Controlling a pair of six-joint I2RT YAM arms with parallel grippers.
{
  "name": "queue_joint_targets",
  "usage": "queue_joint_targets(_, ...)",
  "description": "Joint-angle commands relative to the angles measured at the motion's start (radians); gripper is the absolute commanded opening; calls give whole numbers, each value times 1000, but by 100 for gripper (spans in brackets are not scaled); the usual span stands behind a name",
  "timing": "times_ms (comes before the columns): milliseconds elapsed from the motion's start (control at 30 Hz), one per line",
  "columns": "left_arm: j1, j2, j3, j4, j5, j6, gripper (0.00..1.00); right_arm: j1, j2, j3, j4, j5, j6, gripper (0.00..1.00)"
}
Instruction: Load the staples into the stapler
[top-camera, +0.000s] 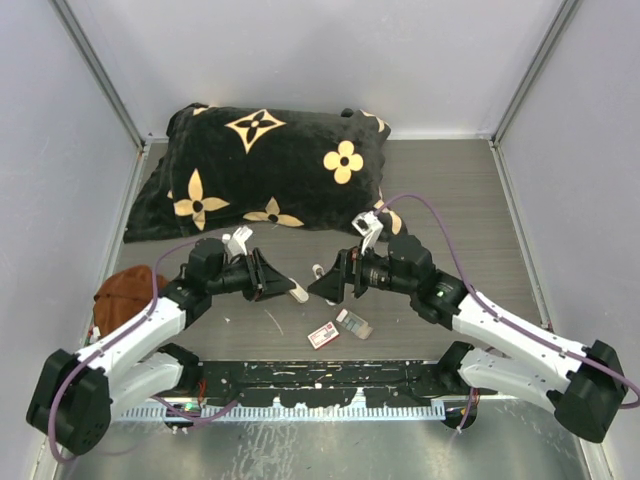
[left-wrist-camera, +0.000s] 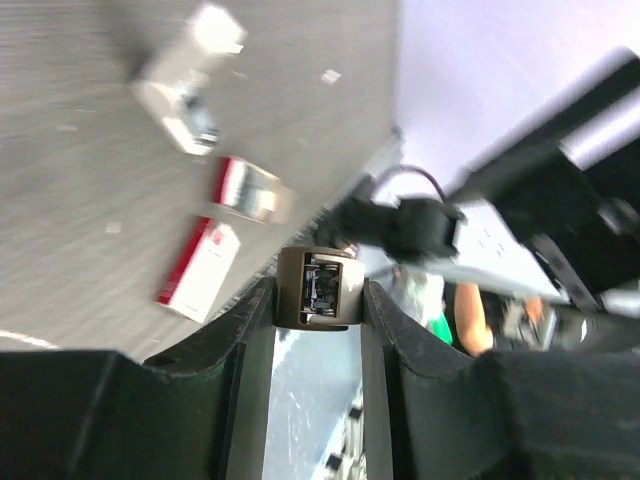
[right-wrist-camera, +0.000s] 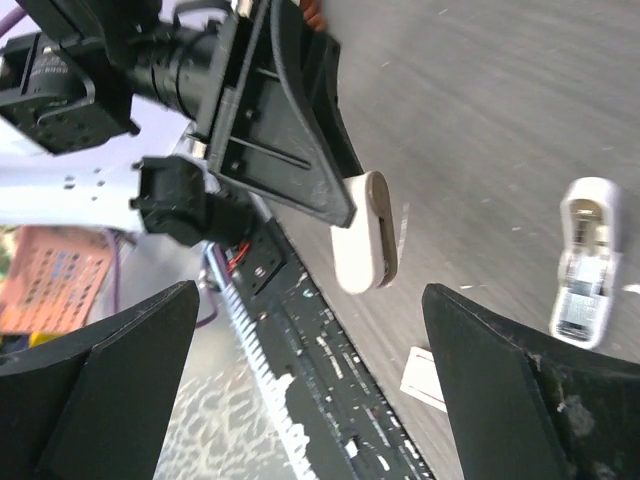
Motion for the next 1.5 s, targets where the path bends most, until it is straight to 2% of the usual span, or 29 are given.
queue_joint_targets(0,27,83,9,-95,-249,35,12,-4,-75,-5,-85,196,-70,100)
queue_joint_targets(200,37,239,46,-57,-332,87,13,-3,-121,-29,-140,246,-94,100)
queue_joint_targets(400,72,367,49,-1,-311,149,19,-3,-142,-57,-144,257,-101,100)
queue_joint_targets(433,76,372,48,5,-305,160,24,-3,-143,-61,-144,257,-102,100)
queue_joint_targets(600,88,347,50,-37,-346,195,67,-3,-147,-69,-148,271,-111,100)
queue_joint_targets(667,95,310,51,-76,-370,213,75,-2,-150,-71,-151,279,-122,100)
queue_joint_targets(800,110,230,58,-165,-430,256,83,-3,-149,-73,-182,317,-159,99)
queue_joint_targets(1000,114,113,93,-269,-485,329,86,3,-86,-97,-217,422,-202,90)
queue_joint_targets(1200,112,133,164,-283,-355,377,84,79,69,-99,-165,588,-225,82)
queue_joint_targets(1467,87,248,222,-162,-191,379,75,200,292,-62,-1,702,-277,74)
